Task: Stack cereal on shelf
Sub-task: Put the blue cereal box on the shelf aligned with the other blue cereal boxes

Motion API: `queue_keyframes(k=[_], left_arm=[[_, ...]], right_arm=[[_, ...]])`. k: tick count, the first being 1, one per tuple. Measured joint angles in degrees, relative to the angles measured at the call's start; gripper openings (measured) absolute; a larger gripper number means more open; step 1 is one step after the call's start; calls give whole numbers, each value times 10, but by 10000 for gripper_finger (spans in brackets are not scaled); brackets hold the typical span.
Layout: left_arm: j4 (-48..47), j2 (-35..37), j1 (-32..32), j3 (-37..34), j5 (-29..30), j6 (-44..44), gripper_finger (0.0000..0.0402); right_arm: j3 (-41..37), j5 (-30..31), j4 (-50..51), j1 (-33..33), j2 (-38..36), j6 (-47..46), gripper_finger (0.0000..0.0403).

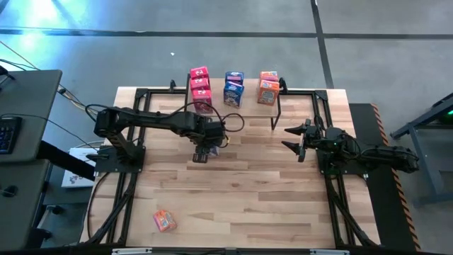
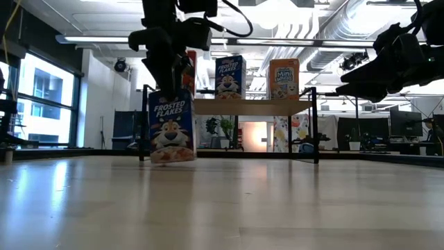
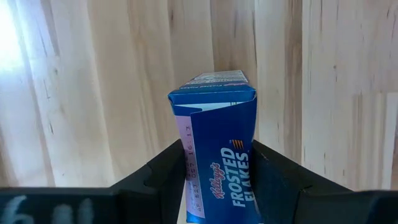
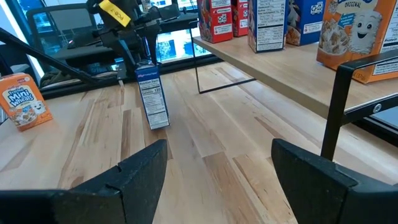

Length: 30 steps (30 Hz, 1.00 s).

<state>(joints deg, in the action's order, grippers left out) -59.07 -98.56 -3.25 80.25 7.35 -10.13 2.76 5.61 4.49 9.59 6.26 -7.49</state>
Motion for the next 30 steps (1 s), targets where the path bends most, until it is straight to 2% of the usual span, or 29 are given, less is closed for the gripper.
queue_keyframes(k=[9,18,30], left_arm=[[3,0,0,0,-11,-1,155],[3,0,0,0,-11,-1,204],[3,0,0,0,-8,-2,232]], right_arm=[[0,0,0,0,1,0,281],[0,0,0,0,1,0,281],[0,0,0,0,1,0,281]])
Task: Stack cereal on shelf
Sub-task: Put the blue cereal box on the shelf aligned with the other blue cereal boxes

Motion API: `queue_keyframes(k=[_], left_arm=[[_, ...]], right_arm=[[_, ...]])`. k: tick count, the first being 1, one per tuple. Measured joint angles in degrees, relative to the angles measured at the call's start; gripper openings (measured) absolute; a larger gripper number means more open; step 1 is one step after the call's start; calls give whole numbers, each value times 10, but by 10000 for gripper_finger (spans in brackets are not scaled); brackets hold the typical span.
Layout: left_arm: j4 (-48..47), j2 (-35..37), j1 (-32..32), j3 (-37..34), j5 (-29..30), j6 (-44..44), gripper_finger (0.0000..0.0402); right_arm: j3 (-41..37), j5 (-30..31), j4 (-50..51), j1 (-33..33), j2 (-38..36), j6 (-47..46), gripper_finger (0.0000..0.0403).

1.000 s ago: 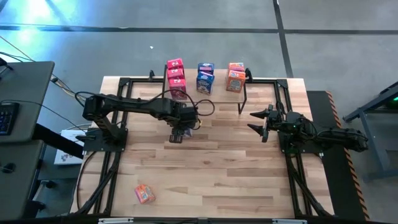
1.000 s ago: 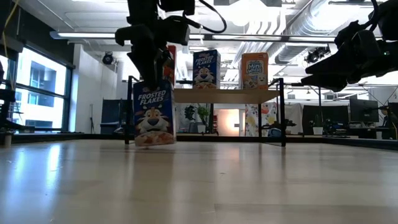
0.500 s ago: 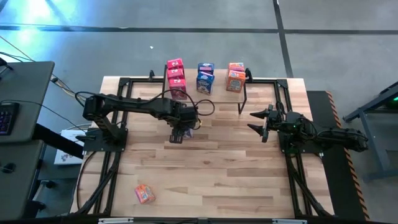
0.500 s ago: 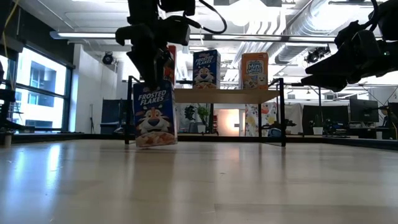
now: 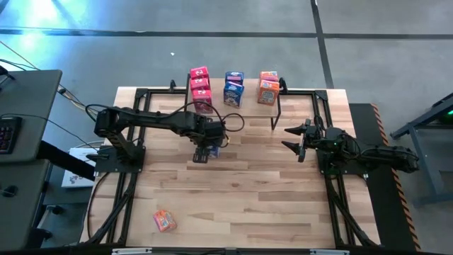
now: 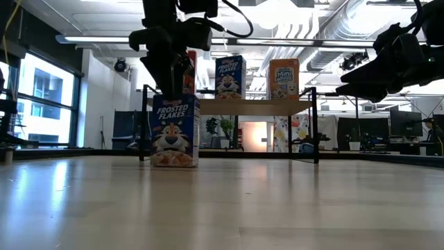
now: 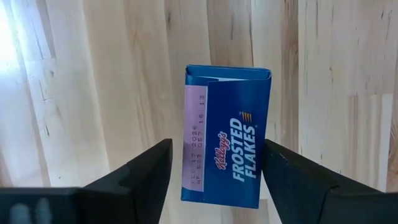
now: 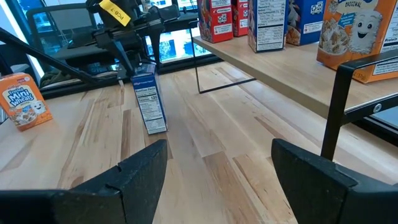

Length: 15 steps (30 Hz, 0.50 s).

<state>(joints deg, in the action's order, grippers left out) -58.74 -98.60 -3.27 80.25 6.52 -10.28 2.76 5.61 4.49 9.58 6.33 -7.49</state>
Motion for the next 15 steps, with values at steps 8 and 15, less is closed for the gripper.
queue_keyframes(k=[8,15], left_arm=[[-9,33,0,0,17,1,232],[-6,92,0,0,48,20,232]], right_arm=[[0,0,0,0,0,0,281],[0,0,0,0,0,0,281]])
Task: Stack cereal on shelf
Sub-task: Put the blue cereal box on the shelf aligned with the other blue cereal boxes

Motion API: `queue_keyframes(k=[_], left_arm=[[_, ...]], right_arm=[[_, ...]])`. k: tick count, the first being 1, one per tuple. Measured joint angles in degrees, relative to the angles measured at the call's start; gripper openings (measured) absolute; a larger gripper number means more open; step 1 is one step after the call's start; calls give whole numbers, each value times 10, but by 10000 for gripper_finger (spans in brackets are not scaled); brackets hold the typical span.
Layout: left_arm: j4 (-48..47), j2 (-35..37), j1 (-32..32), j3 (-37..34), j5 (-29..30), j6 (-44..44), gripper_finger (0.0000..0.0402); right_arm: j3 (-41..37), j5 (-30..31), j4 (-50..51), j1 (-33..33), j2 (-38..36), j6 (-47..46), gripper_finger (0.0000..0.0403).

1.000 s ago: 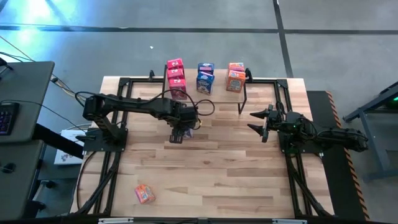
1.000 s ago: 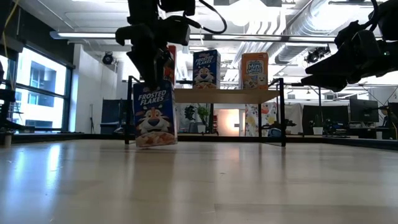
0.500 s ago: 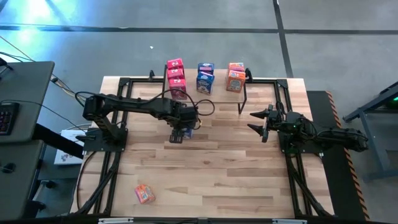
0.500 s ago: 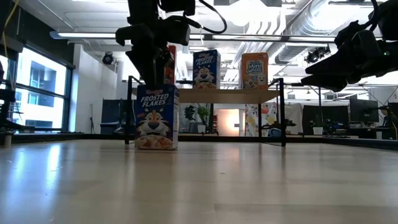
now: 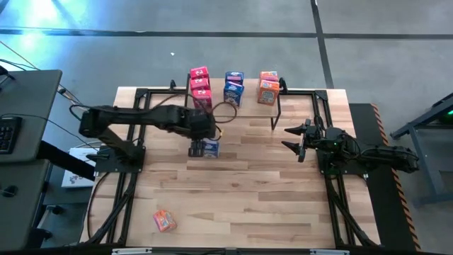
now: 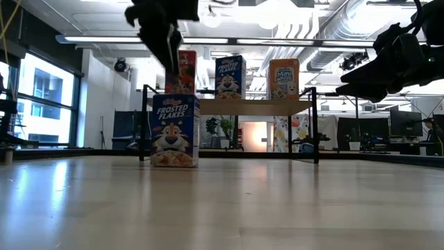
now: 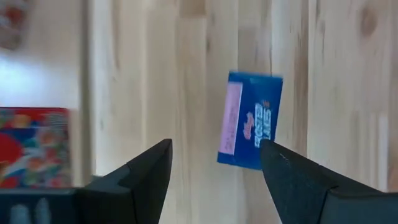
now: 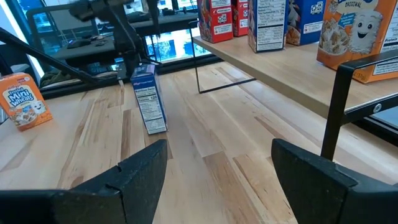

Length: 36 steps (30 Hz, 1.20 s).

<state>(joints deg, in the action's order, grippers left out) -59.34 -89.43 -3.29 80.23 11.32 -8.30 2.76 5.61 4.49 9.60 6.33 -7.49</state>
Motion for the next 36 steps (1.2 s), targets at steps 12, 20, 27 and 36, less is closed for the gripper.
queue_keyframes(k=[12,20,27,36], left_arm=[[38,111,0,0,-2,22,232],[52,175,0,0,-2,34,232],[70,224,0,0,-2,52,232],[71,275,0,0,-3,116,232]], right_arm=[[0,0,0,0,0,0,281],[0,0,0,0,0,0,281],[0,0,0,0,0,0,281],[0,0,0,0,0,0,281]])
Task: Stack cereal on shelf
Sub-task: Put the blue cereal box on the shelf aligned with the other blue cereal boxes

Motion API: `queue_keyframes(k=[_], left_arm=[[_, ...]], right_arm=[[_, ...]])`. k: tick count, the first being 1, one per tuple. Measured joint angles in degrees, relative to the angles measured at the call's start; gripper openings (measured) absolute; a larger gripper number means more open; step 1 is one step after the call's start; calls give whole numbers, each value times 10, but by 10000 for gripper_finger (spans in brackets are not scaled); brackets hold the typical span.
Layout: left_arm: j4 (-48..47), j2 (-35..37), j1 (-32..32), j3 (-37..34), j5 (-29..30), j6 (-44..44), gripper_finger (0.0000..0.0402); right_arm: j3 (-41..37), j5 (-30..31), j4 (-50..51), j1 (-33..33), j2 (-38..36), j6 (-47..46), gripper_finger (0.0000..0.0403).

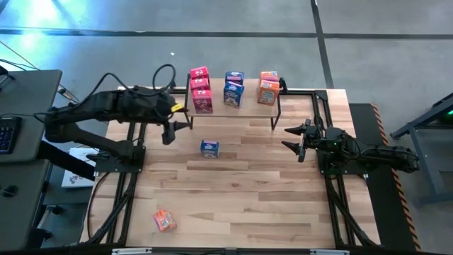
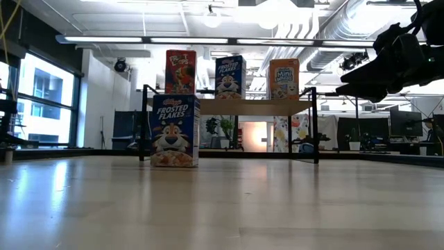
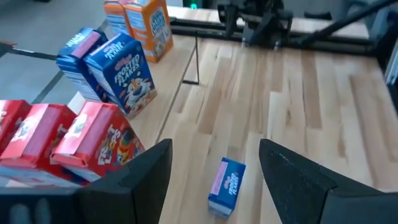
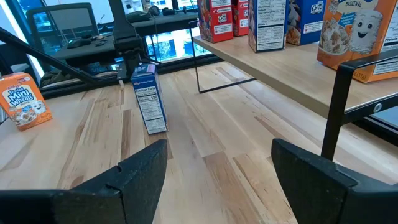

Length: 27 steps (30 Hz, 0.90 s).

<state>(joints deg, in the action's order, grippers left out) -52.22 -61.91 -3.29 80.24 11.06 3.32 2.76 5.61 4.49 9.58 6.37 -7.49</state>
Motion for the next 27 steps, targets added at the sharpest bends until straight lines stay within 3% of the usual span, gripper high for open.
queue_keyframes(k=[11,16,21,27], left_arm=[[0,49,0,0,0,42,232],[0,67,0,0,0,52,232],[-1,80,0,0,0,68,232],[-1,88,0,0,0,77,232]], right_arm=[[-1,1,-14,0,0,0,281],[-1,-1,-90,0,0,-10,281],[-1,-52,-194,0,0,8,281],[27,-46,-224,0,4,19,281]])
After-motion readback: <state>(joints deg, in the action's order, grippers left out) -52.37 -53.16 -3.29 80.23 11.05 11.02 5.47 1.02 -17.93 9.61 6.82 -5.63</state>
